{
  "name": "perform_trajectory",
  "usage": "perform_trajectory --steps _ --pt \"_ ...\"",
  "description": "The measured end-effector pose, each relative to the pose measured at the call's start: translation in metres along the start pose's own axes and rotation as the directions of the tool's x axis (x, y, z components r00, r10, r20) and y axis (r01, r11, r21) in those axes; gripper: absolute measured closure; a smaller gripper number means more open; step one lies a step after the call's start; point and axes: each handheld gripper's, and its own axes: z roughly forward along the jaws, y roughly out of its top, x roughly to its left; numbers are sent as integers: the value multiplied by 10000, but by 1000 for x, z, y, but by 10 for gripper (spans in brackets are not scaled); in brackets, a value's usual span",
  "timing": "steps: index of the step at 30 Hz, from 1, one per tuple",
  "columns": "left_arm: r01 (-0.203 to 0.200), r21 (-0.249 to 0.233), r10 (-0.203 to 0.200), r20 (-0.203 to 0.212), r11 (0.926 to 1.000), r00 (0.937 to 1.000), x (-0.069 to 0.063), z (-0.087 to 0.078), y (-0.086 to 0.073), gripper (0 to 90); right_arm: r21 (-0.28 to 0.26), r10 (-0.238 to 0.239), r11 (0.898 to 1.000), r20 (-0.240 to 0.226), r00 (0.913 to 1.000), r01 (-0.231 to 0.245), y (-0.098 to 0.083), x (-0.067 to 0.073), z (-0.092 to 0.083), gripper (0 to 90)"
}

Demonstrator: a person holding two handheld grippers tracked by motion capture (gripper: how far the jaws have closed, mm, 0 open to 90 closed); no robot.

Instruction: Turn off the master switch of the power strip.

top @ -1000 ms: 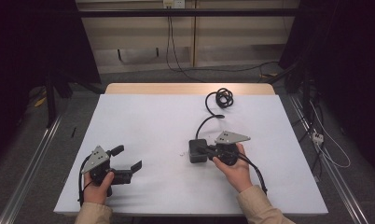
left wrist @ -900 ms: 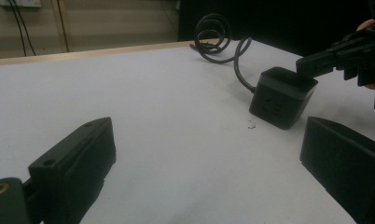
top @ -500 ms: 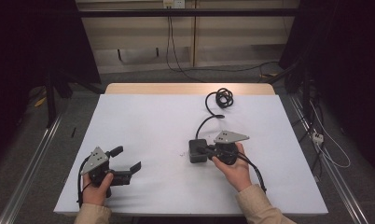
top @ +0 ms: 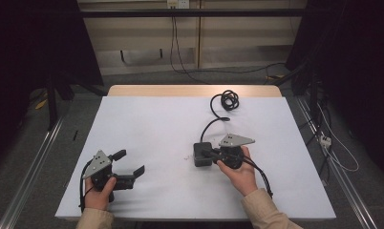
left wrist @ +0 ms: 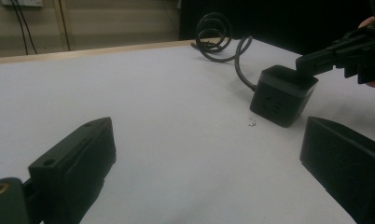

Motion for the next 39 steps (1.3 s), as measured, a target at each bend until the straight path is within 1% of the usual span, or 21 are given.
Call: perform_trajectory --steps 4,7,32,39 --pt "38 6 -38 -2 10000 10000 -1 0 0 31 15 102 9999 -26 9999 -102 0 -1 0 900" --pt "47 3 -47 -1 10000 10000 -1 0 0 31 82 67 9999 2 10000 -67 0 0 0 900" --pt "40 29 -40 -15 10000 10000 0 0 -1 31 -1 -37 10000 -24 10000 37 -1 0 0 900" --pt "20 38 -20 -5 10000 10000 0 -1 -1 31 -47 104 9999 -70 9999 -105 -1 -2 0 900"
